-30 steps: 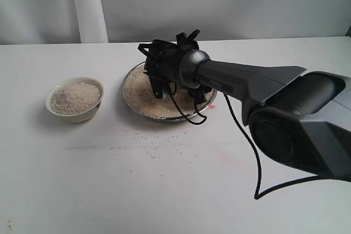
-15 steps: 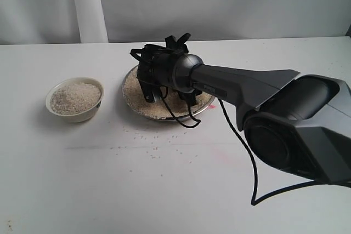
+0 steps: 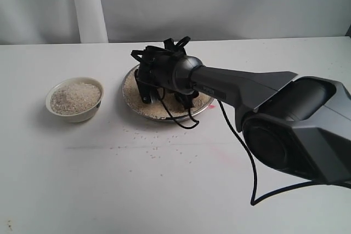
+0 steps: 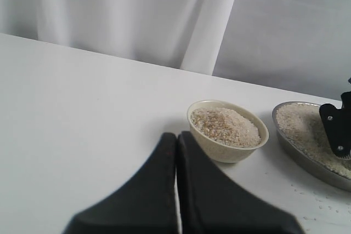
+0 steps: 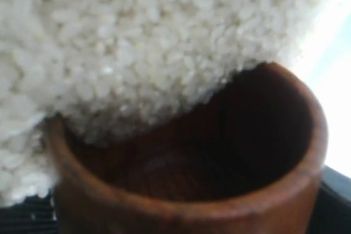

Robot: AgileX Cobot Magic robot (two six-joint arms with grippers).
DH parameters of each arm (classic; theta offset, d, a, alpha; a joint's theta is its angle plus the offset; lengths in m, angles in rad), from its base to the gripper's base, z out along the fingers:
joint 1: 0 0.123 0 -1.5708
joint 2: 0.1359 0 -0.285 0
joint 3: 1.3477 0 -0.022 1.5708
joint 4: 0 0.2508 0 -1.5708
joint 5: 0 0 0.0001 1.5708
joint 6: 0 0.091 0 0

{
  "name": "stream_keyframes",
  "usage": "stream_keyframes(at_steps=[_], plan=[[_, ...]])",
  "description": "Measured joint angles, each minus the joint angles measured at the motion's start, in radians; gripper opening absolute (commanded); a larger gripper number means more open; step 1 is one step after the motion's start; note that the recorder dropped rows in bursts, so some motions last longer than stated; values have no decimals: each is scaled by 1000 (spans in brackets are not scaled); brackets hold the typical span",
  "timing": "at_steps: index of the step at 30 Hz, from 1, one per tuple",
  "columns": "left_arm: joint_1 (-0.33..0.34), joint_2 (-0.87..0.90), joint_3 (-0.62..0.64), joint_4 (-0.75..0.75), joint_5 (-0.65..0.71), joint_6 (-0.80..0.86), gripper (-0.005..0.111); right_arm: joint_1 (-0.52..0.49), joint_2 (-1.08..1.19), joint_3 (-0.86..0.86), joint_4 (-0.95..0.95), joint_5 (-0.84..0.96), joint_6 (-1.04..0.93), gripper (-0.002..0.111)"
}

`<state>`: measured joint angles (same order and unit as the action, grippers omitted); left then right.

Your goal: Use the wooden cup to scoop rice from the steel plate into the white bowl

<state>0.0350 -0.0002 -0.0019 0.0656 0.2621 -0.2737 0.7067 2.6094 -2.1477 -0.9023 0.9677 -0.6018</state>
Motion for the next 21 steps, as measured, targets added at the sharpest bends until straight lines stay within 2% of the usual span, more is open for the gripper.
stream_keyframes(at_steps=[12, 21], plan=[[0, 0, 0, 0, 0, 0, 0, 0, -12, -10, 118, -63, 0, 0], [0, 0, 0, 0, 0, 0, 0, -8, -24, -13, 303, -145, 2, 0]])
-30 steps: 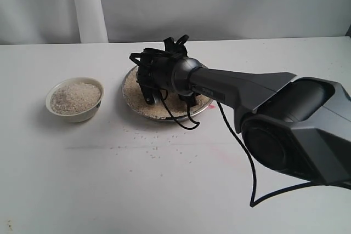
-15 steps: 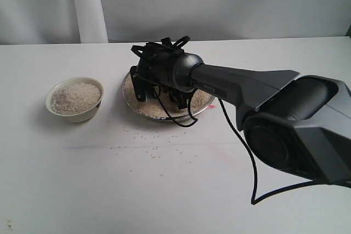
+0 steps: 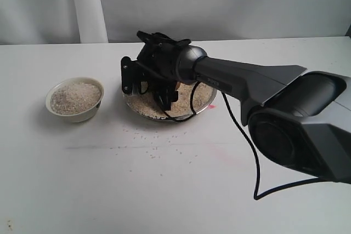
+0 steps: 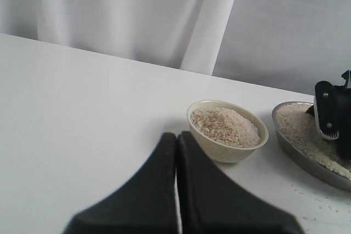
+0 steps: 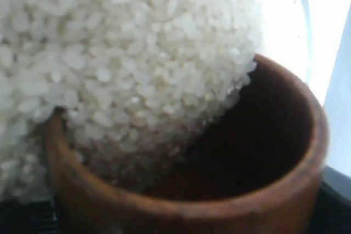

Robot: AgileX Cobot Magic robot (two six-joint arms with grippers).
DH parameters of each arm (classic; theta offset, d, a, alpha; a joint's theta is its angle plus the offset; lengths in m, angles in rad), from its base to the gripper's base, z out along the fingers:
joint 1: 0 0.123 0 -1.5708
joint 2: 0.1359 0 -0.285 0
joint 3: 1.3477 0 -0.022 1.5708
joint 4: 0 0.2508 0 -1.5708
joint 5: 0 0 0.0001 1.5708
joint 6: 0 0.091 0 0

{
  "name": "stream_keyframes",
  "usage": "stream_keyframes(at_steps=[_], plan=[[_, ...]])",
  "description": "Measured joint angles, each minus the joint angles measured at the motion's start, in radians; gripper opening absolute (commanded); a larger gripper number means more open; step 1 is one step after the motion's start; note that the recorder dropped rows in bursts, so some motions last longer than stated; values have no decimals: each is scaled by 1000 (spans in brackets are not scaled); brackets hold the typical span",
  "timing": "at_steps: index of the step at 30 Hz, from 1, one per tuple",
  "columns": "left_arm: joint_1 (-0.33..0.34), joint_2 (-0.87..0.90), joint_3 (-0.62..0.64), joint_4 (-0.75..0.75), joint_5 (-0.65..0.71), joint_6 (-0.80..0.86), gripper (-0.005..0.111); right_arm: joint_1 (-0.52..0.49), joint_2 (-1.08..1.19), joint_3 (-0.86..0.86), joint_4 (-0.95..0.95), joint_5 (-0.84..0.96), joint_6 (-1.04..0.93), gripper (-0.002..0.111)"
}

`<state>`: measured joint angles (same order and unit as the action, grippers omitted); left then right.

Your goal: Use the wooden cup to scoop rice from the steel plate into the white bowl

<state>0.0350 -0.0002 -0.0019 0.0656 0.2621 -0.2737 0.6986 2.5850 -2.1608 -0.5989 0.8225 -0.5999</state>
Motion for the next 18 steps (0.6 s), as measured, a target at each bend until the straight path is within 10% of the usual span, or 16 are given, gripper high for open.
stream_keyframes(at_steps=[18], plan=[[0, 0, 0, 0, 0, 0, 0, -79, -9, -6, 414, -82, 47, 0]])
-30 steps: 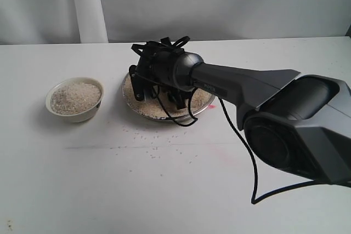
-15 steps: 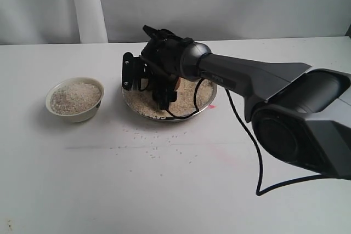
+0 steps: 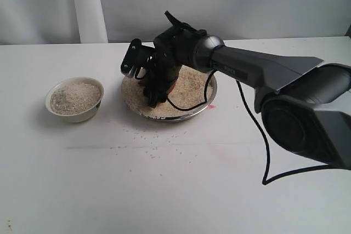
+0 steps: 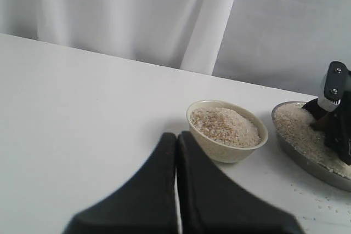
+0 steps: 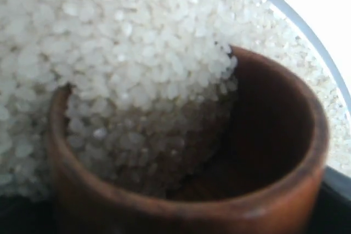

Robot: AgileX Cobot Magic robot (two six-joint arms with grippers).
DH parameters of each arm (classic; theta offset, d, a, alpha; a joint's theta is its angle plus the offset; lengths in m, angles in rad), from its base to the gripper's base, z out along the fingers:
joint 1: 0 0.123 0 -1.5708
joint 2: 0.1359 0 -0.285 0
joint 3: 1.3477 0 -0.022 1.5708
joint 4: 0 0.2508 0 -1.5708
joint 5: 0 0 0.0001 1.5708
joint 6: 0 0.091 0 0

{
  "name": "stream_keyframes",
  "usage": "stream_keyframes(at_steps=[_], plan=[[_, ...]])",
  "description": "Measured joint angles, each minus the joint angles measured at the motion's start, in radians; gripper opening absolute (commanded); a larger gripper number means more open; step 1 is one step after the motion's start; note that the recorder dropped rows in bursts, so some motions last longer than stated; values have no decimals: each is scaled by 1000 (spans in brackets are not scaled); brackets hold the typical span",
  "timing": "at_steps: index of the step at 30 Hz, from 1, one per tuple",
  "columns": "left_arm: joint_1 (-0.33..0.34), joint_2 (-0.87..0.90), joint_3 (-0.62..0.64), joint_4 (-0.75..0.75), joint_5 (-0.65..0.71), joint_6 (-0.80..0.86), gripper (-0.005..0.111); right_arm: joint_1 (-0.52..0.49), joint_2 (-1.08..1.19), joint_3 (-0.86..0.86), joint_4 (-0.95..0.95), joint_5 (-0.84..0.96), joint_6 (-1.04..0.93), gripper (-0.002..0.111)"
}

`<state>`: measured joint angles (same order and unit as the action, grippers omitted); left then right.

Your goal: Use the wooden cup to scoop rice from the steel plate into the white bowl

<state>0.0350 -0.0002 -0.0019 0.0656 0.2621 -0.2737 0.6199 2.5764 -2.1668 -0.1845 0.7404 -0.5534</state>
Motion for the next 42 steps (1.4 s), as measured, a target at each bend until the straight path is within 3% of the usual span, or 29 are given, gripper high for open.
stream_keyframes(at_steps=[8, 21, 42], plan=[[0, 0, 0, 0, 0, 0, 0, -29, -26, 78, 112, -78, 5, 0], [0, 0, 0, 0, 0, 0, 0, -76, -184, 501, 258, -562, 11, 0], [0, 0, 0, 0, 0, 0, 0, -68, -386, 561, 276, -559, 5, 0]])
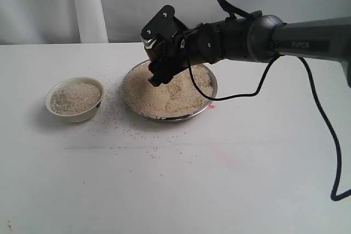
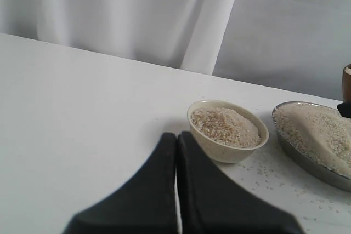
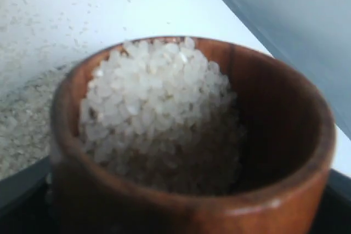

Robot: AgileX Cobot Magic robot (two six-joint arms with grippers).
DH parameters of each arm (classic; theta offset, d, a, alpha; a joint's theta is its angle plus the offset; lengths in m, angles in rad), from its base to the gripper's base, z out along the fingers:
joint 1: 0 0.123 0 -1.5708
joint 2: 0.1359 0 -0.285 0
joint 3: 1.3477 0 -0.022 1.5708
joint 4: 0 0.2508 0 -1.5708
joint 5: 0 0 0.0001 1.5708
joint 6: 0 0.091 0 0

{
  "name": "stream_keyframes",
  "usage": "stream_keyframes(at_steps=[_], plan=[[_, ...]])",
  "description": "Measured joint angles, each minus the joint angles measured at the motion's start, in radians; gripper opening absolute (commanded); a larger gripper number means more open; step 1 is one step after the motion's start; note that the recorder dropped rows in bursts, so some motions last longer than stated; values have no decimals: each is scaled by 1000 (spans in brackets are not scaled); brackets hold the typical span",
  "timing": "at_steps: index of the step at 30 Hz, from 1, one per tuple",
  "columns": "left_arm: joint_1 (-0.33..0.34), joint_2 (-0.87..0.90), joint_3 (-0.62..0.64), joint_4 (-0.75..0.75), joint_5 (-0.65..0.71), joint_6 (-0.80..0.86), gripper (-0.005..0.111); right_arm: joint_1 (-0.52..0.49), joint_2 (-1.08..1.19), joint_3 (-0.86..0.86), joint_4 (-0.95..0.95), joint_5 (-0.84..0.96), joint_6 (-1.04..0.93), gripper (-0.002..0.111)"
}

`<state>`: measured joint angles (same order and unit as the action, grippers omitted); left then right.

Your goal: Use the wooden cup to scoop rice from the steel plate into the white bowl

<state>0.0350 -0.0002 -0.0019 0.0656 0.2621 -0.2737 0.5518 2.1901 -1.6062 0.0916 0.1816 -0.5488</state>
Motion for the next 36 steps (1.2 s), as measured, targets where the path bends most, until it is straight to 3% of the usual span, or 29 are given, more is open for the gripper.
stream_keyframes(at_steps=[11, 16, 19, 27, 36], plan=[[0, 0, 0, 0, 0, 0, 0, 159, -7, -116, 0, -17, -53, 0], [0, 0, 0, 0, 0, 0, 0, 192, 76, -309, -70, 58, -68, 0], [0, 0, 0, 0, 0, 0, 0, 199, 215, -522, -153, 204, -61, 0], [0, 0, 0, 0, 0, 0, 0, 238, 410, -837, -506, 393, 42, 0], [0, 0, 0, 0, 0, 0, 0, 265, 495, -934, -655, 432, 48, 0]])
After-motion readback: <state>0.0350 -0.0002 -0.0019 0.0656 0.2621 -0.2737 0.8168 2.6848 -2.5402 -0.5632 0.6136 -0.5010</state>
